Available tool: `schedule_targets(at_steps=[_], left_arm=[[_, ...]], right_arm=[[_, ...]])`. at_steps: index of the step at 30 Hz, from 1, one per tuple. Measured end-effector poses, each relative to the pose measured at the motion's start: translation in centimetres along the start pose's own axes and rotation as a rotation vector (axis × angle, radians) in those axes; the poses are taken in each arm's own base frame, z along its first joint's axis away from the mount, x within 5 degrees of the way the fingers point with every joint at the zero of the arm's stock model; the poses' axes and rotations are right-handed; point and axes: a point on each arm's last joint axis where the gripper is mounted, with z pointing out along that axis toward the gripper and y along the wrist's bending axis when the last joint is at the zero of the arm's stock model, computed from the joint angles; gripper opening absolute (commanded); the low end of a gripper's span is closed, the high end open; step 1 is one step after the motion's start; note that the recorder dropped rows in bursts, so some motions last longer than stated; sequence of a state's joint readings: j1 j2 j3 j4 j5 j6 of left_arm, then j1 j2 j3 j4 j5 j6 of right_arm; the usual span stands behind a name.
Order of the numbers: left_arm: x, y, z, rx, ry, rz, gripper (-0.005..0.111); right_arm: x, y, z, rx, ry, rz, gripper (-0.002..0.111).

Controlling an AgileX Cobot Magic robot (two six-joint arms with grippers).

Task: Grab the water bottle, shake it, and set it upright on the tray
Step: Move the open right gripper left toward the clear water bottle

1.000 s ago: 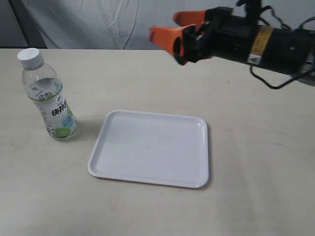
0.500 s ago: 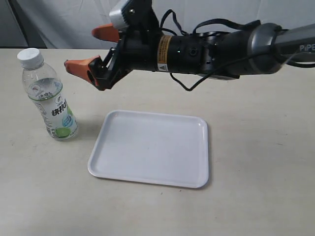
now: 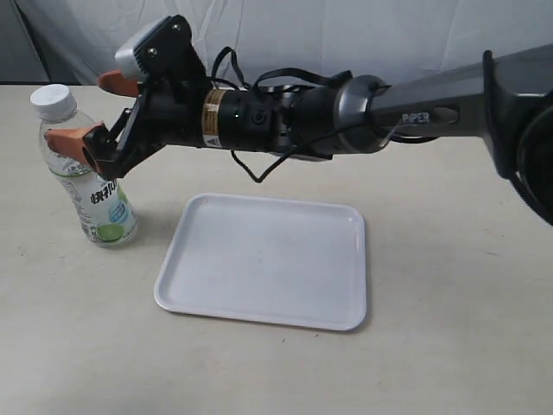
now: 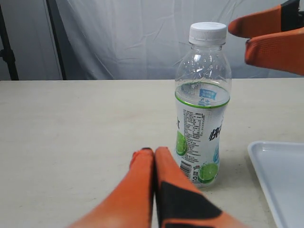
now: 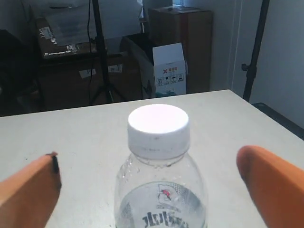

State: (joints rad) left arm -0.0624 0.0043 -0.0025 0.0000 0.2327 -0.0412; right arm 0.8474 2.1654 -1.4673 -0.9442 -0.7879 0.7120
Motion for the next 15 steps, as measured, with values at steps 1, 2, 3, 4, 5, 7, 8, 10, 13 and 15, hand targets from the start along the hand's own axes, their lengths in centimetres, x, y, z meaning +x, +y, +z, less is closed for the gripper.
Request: schedule_targets(at_steps=[1, 2, 3, 4, 5, 7, 8, 10, 13, 15], left_arm=[[0.0, 0.0, 0.0, 0.000, 0.000, 0.000, 0.000], [0.0, 0.0, 0.0, 0.000, 0.000, 0.000, 0.000], [0.0, 0.0, 0.0, 0.000, 0.000, 0.000, 0.000], [0.0, 0.0, 0.0, 0.000, 0.000, 0.000, 0.000], [0.0, 0.0, 0.0, 0.000, 0.000, 0.000, 0.000], [0.0, 0.0, 0.0, 0.000, 0.000, 0.000, 0.000], [0.0, 0.0, 0.0, 0.000, 0.000, 0.000, 0.000], [0.0, 0.0, 0.0, 0.000, 0.000, 0.000, 0.000], [0.0, 0.0, 0.0, 0.000, 0.000, 0.000, 0.000], [0.0, 0.0, 0.0, 0.000, 0.000, 0.000, 0.000]], right_arm=[[0.0, 0.0, 0.3, -0.004, -0.004, -0.003, 0.104], [0.1, 0.1, 0.6, -0.009, -0.006, -0.004, 0.104], [0.2, 0.2, 0.9, -0.012, -0.009, -0.005, 0.104], [0.3, 0.2, 1.2, -0.015, -0.009, -0.007, 0.104], [0.3, 0.3, 1.5, -0.019, -0.011, -0.009, 0.104], [0.4, 0.5, 2.0, -0.026, -0.016, -0.011, 0.104], [0.5, 0.6, 2.3, -0.027, -0.018, -0.011, 0.104], [0.6, 0.7, 2.8, -0.024, -0.021, -0.008, 0.104], [1.0, 0.6, 3.3, -0.014, -0.016, -0.002, 0.104], [1.4, 0.4, 3.5, -0.004, -0.008, 0.005, 0.104]])
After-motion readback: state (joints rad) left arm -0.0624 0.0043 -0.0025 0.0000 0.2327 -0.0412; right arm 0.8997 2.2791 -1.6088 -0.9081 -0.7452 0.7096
